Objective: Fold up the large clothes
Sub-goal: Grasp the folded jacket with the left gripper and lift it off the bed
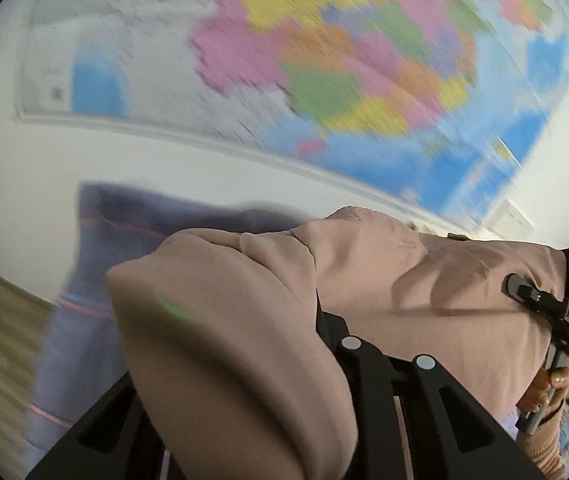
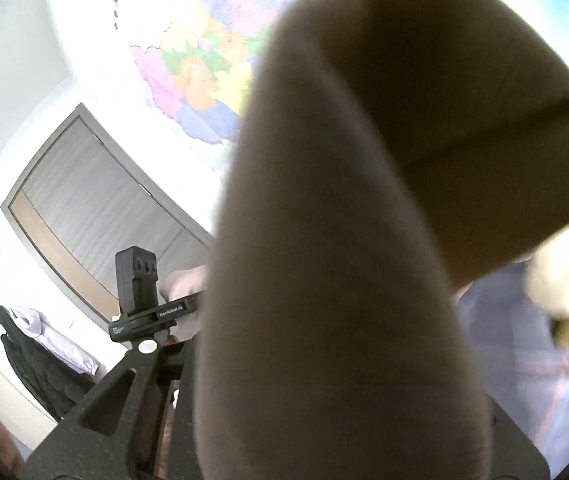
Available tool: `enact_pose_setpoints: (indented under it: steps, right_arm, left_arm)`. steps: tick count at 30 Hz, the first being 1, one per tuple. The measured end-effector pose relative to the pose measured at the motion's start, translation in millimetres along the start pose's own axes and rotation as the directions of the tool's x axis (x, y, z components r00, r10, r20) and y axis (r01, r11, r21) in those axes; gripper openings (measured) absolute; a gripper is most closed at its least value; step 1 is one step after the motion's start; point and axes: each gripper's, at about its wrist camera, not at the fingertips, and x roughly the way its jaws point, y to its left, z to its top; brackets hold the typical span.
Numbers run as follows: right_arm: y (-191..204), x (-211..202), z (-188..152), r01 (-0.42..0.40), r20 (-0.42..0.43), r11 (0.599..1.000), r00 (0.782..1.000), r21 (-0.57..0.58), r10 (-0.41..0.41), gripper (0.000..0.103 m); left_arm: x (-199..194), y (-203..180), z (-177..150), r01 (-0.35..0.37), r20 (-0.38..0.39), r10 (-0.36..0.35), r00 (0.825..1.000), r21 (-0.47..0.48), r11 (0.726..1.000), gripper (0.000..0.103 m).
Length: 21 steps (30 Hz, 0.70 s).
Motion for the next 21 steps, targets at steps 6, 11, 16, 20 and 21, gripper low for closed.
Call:
enact_pose_setpoints:
  steps: [6, 11, 16, 20, 21]
  right_arm:
    - [20, 90, 36, -0.062, -0.004, 0.997, 0.998, -0.042, 0.062, 0.021]
    - [19, 173, 15, -0.092, -0.076, 0.995, 0.993, -0.038, 0.089, 0.021]
    - [-6, 270, -31, -0.029, -0.216, 1.000, 0.976, 0.011, 0.030, 0.023]
    - [-38, 300, -77, 0.057, -0.371, 0.998, 0.928, 0.040, -0.038, 0.039]
    - [-39, 296, -81, 0.058, -0.376, 0.998, 0.926, 0.029, -0.043, 0.047]
  left_arm:
    - [-8, 68, 57, -0.169, 0.071, 0.171, 0.983, -0.038, 0.985, 0.017]
    - [13, 142, 79, -0.301, 0.109, 0.310, 0.944, -0.089, 0.949, 0.018]
    - [78, 219, 53, -0.397, -0.024, 0.399, 0.917, -0.167, 0.902, 0.018]
    - [108, 264, 23, -0.432, -0.107, 0.418, 0.902, -0.223, 0.874, 0.020]
    - [107, 273, 19, -0.420, -0.105, 0.407, 0.907, -0.246, 0.873, 0.022]
